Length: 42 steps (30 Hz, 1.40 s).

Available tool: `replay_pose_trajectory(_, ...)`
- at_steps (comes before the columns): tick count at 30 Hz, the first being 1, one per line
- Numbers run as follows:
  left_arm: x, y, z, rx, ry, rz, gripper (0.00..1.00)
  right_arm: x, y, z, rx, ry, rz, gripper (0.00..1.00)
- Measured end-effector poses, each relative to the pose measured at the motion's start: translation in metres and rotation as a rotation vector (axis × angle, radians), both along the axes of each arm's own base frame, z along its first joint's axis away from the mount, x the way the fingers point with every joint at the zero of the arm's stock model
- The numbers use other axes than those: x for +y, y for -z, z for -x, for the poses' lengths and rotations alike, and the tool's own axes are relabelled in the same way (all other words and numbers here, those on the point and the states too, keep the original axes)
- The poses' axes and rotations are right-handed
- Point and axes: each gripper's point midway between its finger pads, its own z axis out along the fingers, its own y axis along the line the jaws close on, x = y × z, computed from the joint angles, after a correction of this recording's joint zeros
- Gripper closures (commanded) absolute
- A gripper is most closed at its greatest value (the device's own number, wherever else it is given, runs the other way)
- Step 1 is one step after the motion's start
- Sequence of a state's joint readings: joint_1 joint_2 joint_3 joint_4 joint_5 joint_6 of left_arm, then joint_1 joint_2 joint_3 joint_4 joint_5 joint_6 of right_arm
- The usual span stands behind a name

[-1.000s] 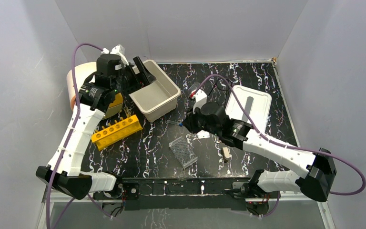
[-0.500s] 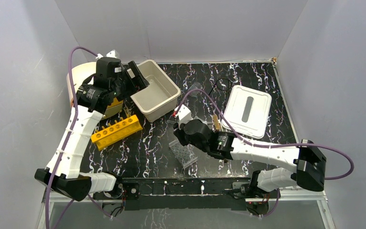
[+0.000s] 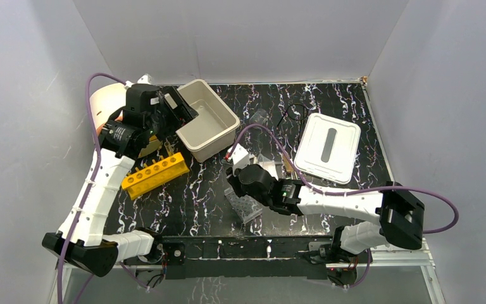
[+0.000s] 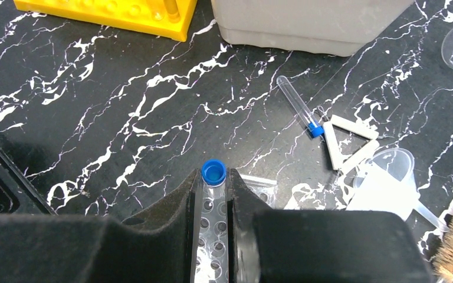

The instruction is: Organize the chemistry lab equipment

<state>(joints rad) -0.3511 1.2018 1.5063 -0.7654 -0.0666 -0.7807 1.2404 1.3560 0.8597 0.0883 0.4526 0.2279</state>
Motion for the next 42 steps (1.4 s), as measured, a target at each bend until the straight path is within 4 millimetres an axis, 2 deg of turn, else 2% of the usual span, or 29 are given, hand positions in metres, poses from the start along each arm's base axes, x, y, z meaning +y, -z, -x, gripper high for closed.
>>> replay_pose_trajectory(7, -0.003, 0.003, -0.002, 0.012, 0.006, 0.008, 0.19, 0.01, 0.015, 0.001, 0.023, -0.011, 0.0, 0.74)
replay_pose_trajectory(17, -0.008, 0.008, -0.005, 0.027, 0.019, 0.021, 0.19, 0.011, 0.036, 0.002, 0.036, -0.009, 0.019, 0.75)
replay_pose_trajectory(30, -0.012, 0.009, -0.007, 0.029, 0.036, 0.026, 0.19, 0.018, 0.048, 0.001, 0.039, -0.016, 0.014, 0.73)
replay_pose_trajectory(38, -0.012, 0.01, -0.007, 0.028, 0.047, 0.015, 0.18, 0.014, 0.067, 0.004, 0.028, -0.046, 0.047, 0.72)
replay_pose_trajectory(42, -0.015, 0.011, -0.006, 0.033, 0.063, 0.02, 0.18, 0.016, 0.069, 0.003, 0.017, -0.053, 0.051, 0.72)
